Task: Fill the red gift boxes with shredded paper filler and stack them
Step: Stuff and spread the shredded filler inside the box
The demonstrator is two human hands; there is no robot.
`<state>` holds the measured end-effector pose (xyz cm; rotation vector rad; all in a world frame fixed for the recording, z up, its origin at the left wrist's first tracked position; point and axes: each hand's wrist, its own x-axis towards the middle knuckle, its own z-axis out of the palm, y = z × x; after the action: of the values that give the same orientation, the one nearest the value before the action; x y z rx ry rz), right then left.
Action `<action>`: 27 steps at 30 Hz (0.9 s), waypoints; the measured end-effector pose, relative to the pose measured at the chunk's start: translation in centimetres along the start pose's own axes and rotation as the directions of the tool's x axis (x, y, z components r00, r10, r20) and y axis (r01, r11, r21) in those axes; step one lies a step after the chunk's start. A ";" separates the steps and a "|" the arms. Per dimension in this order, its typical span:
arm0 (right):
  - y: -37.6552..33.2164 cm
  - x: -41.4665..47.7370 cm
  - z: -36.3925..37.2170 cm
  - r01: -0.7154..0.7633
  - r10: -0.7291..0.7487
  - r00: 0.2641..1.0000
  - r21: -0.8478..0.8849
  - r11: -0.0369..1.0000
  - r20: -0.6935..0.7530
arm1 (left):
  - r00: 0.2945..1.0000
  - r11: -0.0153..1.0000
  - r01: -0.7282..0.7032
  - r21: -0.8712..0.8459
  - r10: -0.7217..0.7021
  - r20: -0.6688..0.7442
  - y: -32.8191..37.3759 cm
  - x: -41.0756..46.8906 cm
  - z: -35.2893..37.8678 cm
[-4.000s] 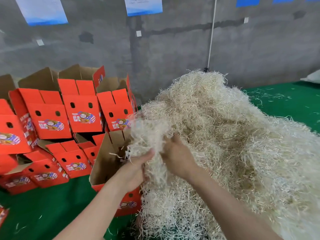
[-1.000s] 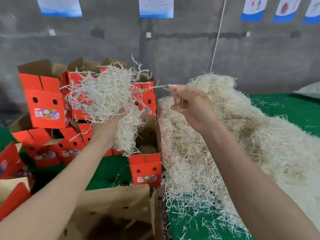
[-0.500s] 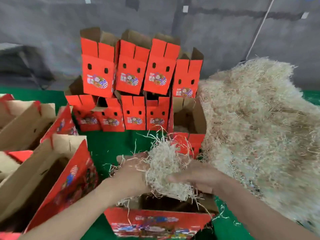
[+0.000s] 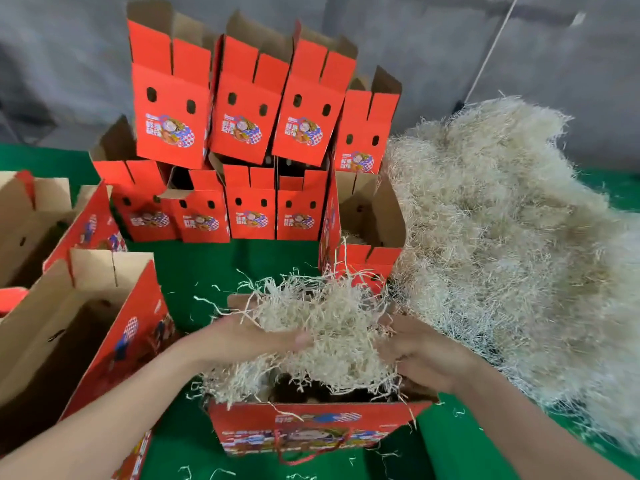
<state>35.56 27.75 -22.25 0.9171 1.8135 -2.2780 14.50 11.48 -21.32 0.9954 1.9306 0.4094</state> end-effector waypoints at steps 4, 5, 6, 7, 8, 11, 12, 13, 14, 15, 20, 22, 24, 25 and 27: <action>0.5 1.5 0.5 0.043 -0.040 0.993 0.025 0.999 -0.116 | 0.994 0.985 -0.101 -0.140 0.105 0.023 2.3 1.8 2.0; 0.7 1.9 0.5 0.044 -0.037 0.988 0.037 0.998 -0.152 | 0.991 0.978 -0.133 -0.160 0.130 -0.025 2.8 1.9 2.5; 0.7 2.2 0.4 0.038 -0.031 0.982 0.036 0.999 -0.186 | 0.989 0.977 -0.142 -0.160 0.133 -0.067 2.9 2.4 2.8; 0.7 2.3 0.1 0.035 -0.029 0.977 0.022 0.999 -0.212 | 0.985 0.976 -0.151 -0.157 0.135 -0.111 2.9 2.8 2.9; 0.7 2.1 -0.3 0.026 -0.023 0.972 0.007 1.000 -0.233 | 0.981 0.976 -0.149 -0.160 0.126 -0.146 2.5 3.4 2.8; 0.8 1.5 -1.7 -0.023 0.019 0.962 -0.009 1.000 -0.274 | 0.980 0.980 -0.021 -0.198 -0.019 -0.196 1.8 3.5 2.0; 0.8 1.3 -1.9 -0.033 0.032 0.965 -0.001 0.999 -0.261 | 0.978 0.971 0.004 -0.238 -0.053 -0.201 1.3 3.9 1.9; 0.8 1.3 -2.1 -0.036 0.036 0.971 0.007 0.999 -0.235 | 0.972 0.971 0.004 -0.239 -0.060 -0.229 1.3 3.7 1.8; 0.8 1.2 -2.2 -0.033 0.034 0.979 0.010 0.999 -0.199 | 0.970 0.955 -0.004 -0.296 -0.069 -0.234 1.0 4.1 1.8; 0.8 1.3 -2.2 -0.025 0.028 0.989 0.023 0.999 -0.147 | 0.968 0.938 -0.008 -0.346 -0.079 -0.237 1.2 4.1 1.9; 0.8 2.8 0.0 0.120 -0.120 0.993 -0.072 0.990 0.003 | 0.997 0.929 -0.071 -0.363 0.076 -0.001 2.5 3.6 3.1; 1.0 3.3 0.3 0.134 -0.135 0.991 -0.039 0.990 -0.028 | 0.986 0.968 -0.162 -0.190 0.150 -0.075 2.1 3.8 3.4; 1.0 3.3 -0.5 0.126 -0.129 0.991 -0.057 0.990 -0.041 | 0.945 0.981 -0.191 0.020 0.189 -0.266 0.9 4.2 3.1; 1.1 3.3 -1.2 0.111 -0.117 0.991 -0.096 0.989 -0.057 | 0.917 0.976 -0.197 0.093 0.217 -0.334 0.3 4.2 2.8; 1.4 3.4 -2.8 0.084 -0.106 0.989 -0.191 0.978 -0.105 | 0.920 0.981 -0.146 0.128 0.182 -0.347 -0.6 3.9 2.1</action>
<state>34.49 30.83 -25.44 0.9674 2.1196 -2.1004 14.89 13.96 -25.07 1.2205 2.2167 0.6319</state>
